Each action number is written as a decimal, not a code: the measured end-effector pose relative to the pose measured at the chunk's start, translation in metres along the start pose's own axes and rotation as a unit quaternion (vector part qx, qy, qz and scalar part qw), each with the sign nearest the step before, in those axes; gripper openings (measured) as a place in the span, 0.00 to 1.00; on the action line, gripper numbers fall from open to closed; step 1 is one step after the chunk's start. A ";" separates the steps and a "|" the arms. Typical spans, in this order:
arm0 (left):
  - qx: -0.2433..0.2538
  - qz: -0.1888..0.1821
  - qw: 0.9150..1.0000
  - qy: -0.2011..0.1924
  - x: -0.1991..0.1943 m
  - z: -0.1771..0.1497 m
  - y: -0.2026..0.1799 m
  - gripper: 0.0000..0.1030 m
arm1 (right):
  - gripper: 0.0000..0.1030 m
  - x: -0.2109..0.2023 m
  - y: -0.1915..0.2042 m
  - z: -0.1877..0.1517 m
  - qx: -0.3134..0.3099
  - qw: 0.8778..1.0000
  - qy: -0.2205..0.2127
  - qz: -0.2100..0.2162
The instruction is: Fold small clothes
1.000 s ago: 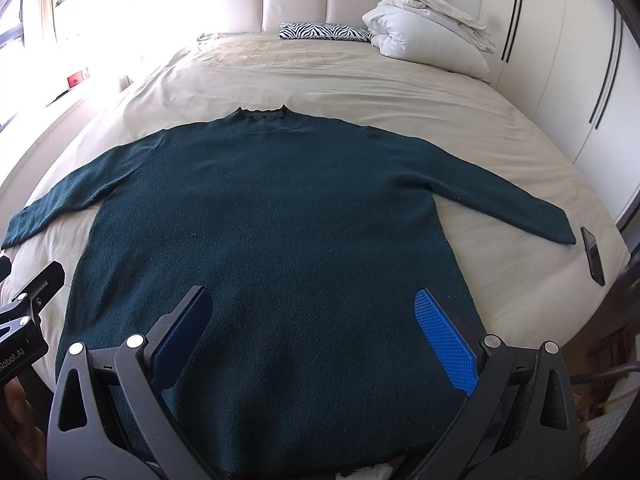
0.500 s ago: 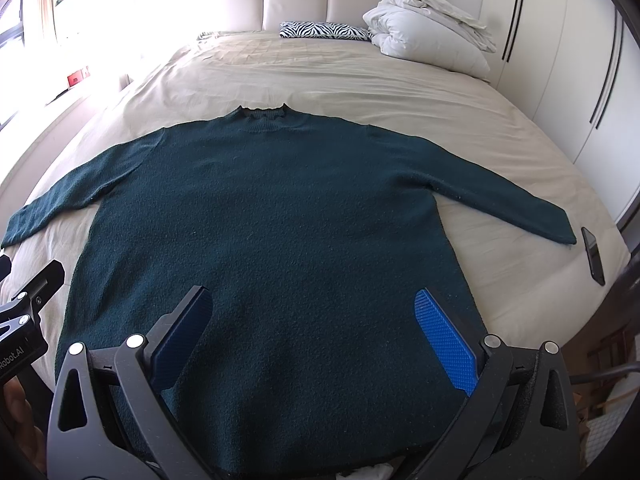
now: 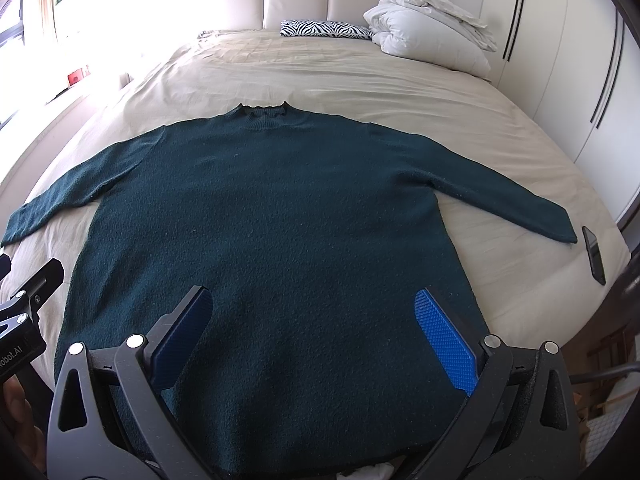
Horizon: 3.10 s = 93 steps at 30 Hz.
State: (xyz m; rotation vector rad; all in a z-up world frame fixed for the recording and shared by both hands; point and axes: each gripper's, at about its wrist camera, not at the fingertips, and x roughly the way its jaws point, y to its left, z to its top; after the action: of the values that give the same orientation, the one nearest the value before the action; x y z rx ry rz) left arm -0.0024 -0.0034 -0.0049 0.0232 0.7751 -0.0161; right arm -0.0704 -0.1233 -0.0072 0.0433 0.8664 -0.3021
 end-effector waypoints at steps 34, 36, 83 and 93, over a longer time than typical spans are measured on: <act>0.029 -0.010 1.000 0.005 0.016 -0.012 -0.014 1.00 | 1.00 0.018 -0.015 -0.002 0.024 0.999 0.027 0.016; 0.023 -0.023 0.999 0.013 0.022 -0.012 -0.013 1.00 | 1.00 0.022 -0.024 0.000 0.037 0.999 0.031 0.024; -0.148 -0.248 0.953 0.094 0.149 0.060 0.005 0.80 | 0.06 0.192 -0.312 0.192 0.157 0.984 -0.049 0.072; -0.208 -0.284 0.929 0.115 0.181 0.070 0.025 0.82 | 0.06 0.240 -0.053 0.160 -0.015 0.989 0.026 0.143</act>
State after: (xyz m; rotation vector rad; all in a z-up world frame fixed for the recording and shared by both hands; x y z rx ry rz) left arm 0.1763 0.0190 -0.0816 -0.6150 0.9862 -0.4059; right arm 0.1798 -0.2584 -0.0801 0.1461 0.9027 -0.0180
